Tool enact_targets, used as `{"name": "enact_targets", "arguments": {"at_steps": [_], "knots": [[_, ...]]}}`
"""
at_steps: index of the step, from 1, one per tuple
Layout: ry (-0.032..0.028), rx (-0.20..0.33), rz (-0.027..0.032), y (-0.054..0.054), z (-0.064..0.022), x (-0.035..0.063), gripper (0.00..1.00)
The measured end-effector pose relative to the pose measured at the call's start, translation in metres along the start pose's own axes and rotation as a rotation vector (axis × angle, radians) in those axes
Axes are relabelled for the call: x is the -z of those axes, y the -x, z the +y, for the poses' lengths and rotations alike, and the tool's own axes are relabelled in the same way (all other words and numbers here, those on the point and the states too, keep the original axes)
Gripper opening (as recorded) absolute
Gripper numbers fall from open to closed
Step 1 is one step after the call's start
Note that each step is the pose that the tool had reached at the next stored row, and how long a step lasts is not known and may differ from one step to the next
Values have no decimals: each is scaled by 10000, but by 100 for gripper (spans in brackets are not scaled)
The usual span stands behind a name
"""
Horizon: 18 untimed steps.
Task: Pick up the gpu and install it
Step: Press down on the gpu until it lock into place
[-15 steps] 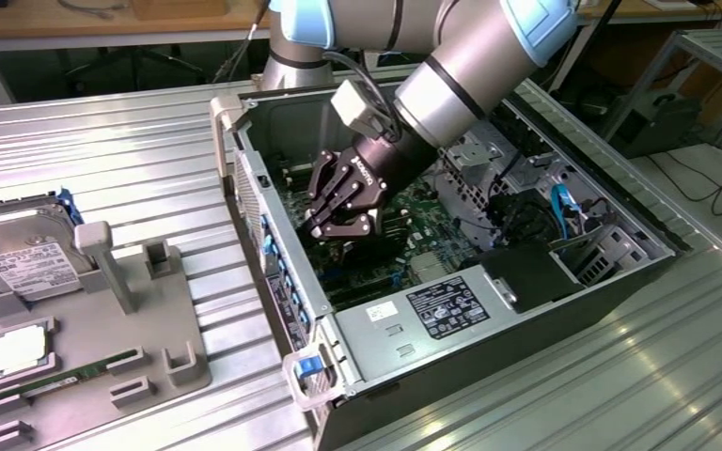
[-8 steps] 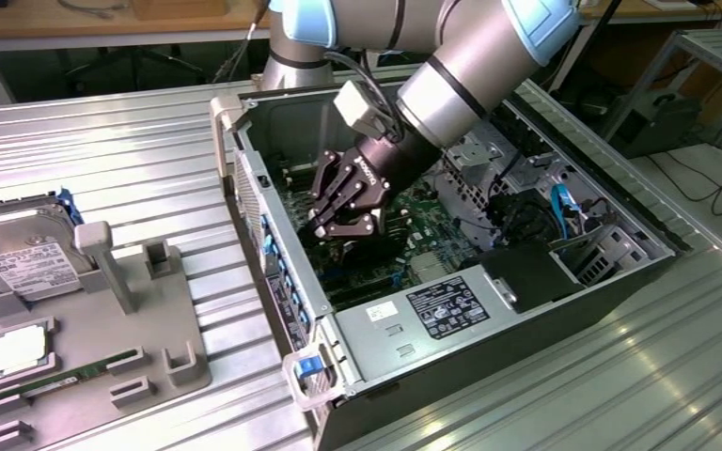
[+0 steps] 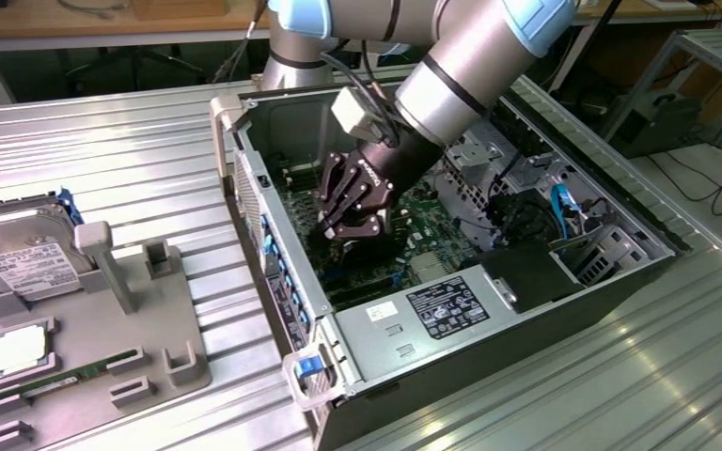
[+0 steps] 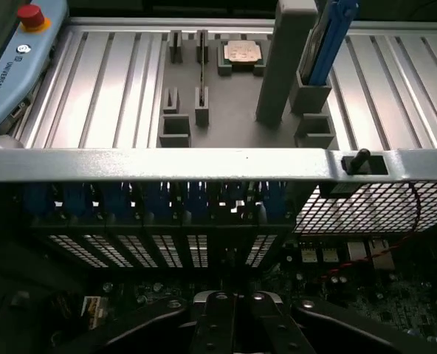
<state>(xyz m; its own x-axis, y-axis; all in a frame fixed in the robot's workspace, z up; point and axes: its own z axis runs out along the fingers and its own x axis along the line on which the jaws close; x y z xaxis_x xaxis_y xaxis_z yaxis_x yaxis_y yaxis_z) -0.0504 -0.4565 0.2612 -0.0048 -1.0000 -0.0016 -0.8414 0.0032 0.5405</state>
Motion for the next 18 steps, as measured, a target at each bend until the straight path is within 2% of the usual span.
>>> {"name": "enact_targets", "arguments": {"at_steps": [2,4,5,6,7,9,10,14,15,16,18], "knots": [[-334,26,16,2,1,1,11],[-640,52,30,5,2,2,11],[-784,65,39,7,2,3,11],[-881,74,46,10,6,9,11],[-948,78,52,17,15,23,11],[-1008,78,55,20,53,82,11],[-1071,77,57,19,61,93,11],[-1269,78,55,19,65,93,11],[-1333,78,56,18,66,93,11],[-1425,75,62,19,65,92,11],[-1640,56,97,22,66,93,11]]}}
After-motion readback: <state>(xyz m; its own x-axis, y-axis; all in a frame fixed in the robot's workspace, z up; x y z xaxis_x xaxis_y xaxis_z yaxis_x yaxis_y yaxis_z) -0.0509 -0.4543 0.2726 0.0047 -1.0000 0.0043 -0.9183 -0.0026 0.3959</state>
